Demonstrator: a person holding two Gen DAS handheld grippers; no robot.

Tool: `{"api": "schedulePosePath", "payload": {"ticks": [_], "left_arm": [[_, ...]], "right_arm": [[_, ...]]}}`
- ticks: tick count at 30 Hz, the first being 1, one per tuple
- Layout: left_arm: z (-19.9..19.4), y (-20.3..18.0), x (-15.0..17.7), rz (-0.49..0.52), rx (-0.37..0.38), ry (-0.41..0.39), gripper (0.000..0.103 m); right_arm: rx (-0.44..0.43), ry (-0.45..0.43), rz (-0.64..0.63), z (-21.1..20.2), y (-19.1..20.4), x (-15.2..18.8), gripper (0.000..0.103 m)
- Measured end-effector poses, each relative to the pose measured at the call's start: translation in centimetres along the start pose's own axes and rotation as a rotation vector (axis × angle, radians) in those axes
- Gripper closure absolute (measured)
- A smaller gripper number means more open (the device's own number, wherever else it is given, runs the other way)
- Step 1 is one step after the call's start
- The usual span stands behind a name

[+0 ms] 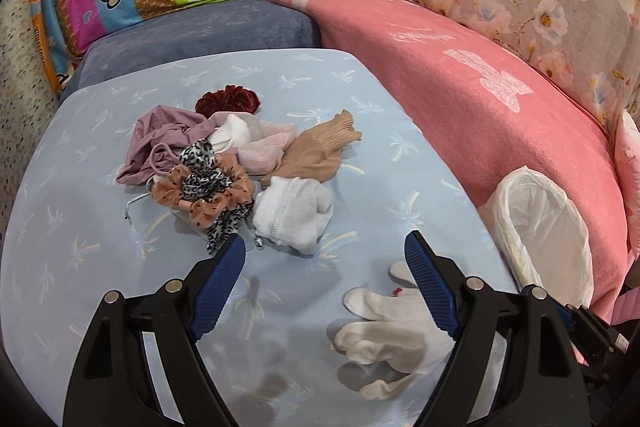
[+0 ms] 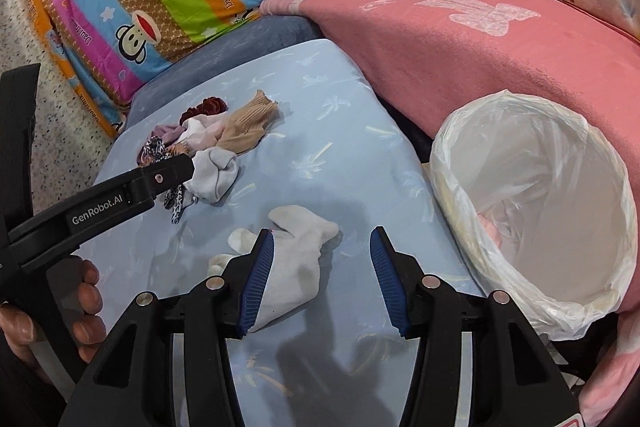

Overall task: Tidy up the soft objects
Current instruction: 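Grasp the white glove with the right tool while the left tool approaches the white sock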

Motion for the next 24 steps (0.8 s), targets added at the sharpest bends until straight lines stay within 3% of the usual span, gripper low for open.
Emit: {"api": "schedulePosePath", "payload": {"ticks": [6,12,21,24], "left_arm": [[0.6,1.4,-0.1,-0.026,-0.028,-0.006,0.018],[2.2,2.3,-0.5,-0.035,-0.069,-0.012,0.017],[4.8,2.4,-1.2,-0.031,-0.089,0.009,0.019],[5.5,2.5,-1.1,-0.033,-0.087,0.029,0.03]], "right_arm": [[-0.026,0.045,-0.006,2.1,1.0,0.8,0.052],[-0.054,0.096,-0.002,4.2,1.4,1.6,0.052],[-0.076,0.122,-0.031,5.6,2.4,1.4,0.081],[-0.081,0.125,-0.032,5.7,2.5,1.1,0.088]]}}
Point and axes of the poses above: each gripper's, at about its wrist camera, not at the fingertips, and z roughly the way its jaws point, y to its left, x to its underside, the point moved 7 cm from there along z, roughly the way its jaws point, and after that the axes turned 14 degrees about -z, right-handed, at the moved point
